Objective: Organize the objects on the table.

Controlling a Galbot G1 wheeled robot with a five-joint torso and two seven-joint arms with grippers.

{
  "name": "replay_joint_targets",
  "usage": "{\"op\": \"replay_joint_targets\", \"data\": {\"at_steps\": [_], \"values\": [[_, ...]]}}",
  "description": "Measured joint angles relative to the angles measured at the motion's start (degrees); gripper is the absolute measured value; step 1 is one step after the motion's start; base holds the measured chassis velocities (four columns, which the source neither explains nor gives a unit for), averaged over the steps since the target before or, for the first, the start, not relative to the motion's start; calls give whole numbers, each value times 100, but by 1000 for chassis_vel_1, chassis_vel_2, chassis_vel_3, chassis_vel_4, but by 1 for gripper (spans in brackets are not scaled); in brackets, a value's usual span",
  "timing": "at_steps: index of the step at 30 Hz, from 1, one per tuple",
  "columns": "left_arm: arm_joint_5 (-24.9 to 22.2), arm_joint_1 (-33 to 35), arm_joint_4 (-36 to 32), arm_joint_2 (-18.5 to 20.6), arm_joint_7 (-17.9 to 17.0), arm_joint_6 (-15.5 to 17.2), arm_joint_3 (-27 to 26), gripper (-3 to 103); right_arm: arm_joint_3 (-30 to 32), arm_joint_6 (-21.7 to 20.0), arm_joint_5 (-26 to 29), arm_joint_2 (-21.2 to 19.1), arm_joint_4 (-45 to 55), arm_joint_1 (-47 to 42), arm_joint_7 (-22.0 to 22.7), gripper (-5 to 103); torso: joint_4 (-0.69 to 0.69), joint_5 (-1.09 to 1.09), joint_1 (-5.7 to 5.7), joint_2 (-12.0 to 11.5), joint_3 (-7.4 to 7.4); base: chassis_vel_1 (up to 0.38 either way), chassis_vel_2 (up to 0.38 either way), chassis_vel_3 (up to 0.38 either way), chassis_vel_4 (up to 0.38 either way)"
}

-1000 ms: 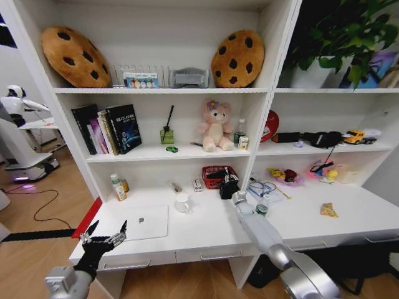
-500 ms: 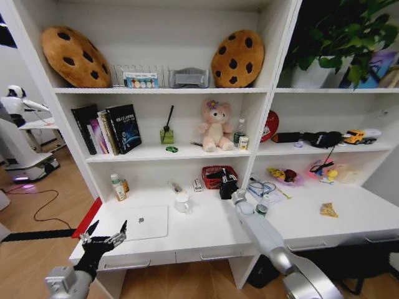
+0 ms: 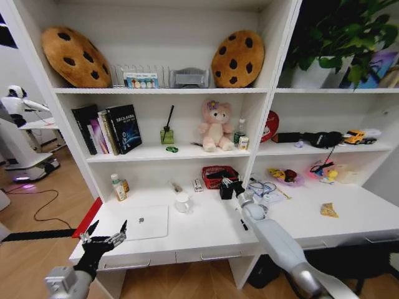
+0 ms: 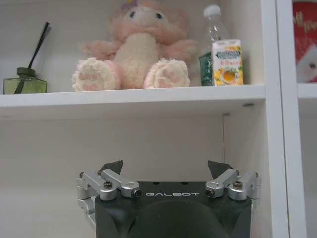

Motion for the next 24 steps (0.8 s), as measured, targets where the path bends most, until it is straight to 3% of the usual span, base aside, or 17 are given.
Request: {"op": "replay_joint_targets", "data": {"at_steps": [1, 4, 5, 6, 8, 15, 24], "values": [[0, 0, 0, 0, 0, 0, 0, 100, -60, -478, 470, -282, 731, -205, 302, 98, 2, 1, 0, 0, 0, 0, 0, 0, 0], [0, 0, 1, 0, 0, 0, 1, 100, 133, -2644, 2284, -1009, 3024, -1137, 1769, 100, 4, 1, 0, 0, -1, 0, 0, 0, 0], [0, 0, 1, 0, 0, 0, 1, 100, 133, -2644, 2284, -1009, 3024, -1137, 1769, 100, 4, 1, 0, 0, -1, 0, 0, 0, 0], [0, 0, 0, 0, 1, 0, 0, 100, 371, -3272, 2803, -1197, 3614, -1504, 2187, 100, 2, -1, -1, 1, -1, 0, 0, 0, 0], [0, 0, 0, 0, -3, 0, -1, 100, 601, -3643, 3084, -1408, 4022, -1877, 2484, 100, 1, 2, 0, 1, -1, 0, 0, 0, 0], [0, 0, 0, 0, -1, 0, 0, 100, 784, -3928, 2900, -1647, 3898, -2330, 2311, 100, 2, 1, -1, 1, 0, 0, 0, 0, 0], [0, 0, 0, 0, -1, 0, 0, 100, 403, -3937, 2673, -1293, 2692, -1930, 1935, 100, 3, 1, 1, 0, 1, 0, 0, 0, 0]]}}
